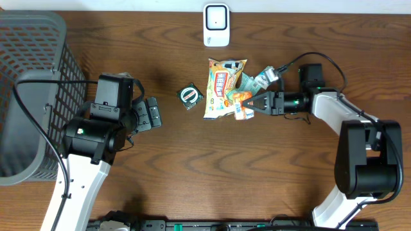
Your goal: Scan the item barcode
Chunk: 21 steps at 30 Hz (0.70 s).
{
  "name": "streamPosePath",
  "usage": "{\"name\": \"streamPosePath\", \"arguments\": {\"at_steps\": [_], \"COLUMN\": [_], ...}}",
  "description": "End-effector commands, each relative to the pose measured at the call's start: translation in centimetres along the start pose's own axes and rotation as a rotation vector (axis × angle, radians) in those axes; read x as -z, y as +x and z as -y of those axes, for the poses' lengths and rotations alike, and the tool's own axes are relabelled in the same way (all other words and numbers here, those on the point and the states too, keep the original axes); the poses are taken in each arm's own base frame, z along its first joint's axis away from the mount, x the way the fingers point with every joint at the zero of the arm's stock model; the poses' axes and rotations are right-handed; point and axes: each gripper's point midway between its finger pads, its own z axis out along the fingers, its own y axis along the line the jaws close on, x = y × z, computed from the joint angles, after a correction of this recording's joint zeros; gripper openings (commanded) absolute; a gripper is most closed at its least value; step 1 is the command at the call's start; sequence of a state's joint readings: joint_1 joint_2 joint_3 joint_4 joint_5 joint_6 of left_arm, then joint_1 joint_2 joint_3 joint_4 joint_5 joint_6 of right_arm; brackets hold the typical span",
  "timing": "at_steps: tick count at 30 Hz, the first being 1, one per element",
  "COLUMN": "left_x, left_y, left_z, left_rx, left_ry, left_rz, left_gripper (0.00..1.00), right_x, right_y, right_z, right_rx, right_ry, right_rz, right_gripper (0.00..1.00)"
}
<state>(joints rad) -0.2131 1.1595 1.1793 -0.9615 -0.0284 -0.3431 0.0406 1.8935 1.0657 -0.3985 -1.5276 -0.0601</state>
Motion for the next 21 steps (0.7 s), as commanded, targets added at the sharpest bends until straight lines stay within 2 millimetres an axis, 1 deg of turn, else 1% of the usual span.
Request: {"name": "streamPosePath", "arguments": {"at_steps": [1, 8, 21], "left_x": [0.10, 0.10, 0.10], "left_y": [-0.25, -0.25, -0.25], "left_z": [0.08, 0.09, 0.08], "left_rx": [0.011, 0.011, 0.011], "left_ry": [0.003, 0.003, 0.003], "left_rz": [0.004, 0.004, 0.004], "left_gripper": [0.98, 0.98, 0.98], "right_x": [-1.07, -2.06, -2.05], "right_y": [-0.06, 0.09, 0.06], "right_z": [-0.69, -0.79, -0.70], "right_rx": [0.048, 0.095, 0.098], "right_ry": [-0.042, -0.046, -0.041], "right_rz": [-0.026, -0.051, -0.050], "right_gripper": [0.01, 0.01, 0.01]}}
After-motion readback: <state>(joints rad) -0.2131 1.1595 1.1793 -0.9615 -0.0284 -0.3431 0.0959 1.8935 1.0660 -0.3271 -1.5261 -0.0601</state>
